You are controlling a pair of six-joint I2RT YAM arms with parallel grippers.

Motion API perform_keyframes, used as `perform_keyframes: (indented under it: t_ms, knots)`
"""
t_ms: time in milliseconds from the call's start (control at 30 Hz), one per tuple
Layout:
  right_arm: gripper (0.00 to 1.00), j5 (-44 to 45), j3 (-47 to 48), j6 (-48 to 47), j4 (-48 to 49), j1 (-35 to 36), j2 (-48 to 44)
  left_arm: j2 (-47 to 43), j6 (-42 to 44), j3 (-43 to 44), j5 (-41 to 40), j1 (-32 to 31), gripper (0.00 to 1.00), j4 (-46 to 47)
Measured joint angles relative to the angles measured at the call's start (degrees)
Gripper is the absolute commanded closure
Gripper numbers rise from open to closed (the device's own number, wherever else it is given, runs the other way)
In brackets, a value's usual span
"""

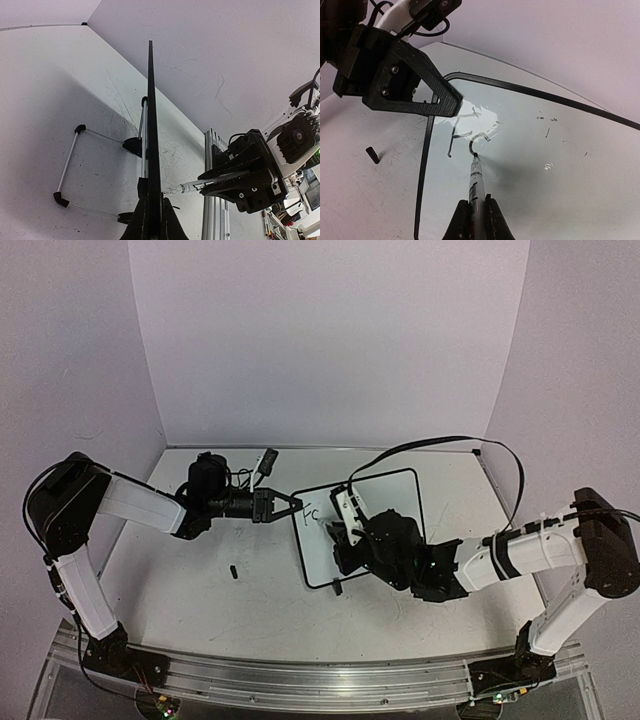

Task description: Write a sentence on the whiteboard

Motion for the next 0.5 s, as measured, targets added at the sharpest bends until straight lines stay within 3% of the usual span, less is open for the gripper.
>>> perform_keyframes:
  t_ms: [500]
  knots:
    - [1.00, 2.00, 0.72, -0.29, 0.04, 0.01, 0.02, 0.00, 0.02, 0.00, 0.00, 0.00, 1.00, 0.00]
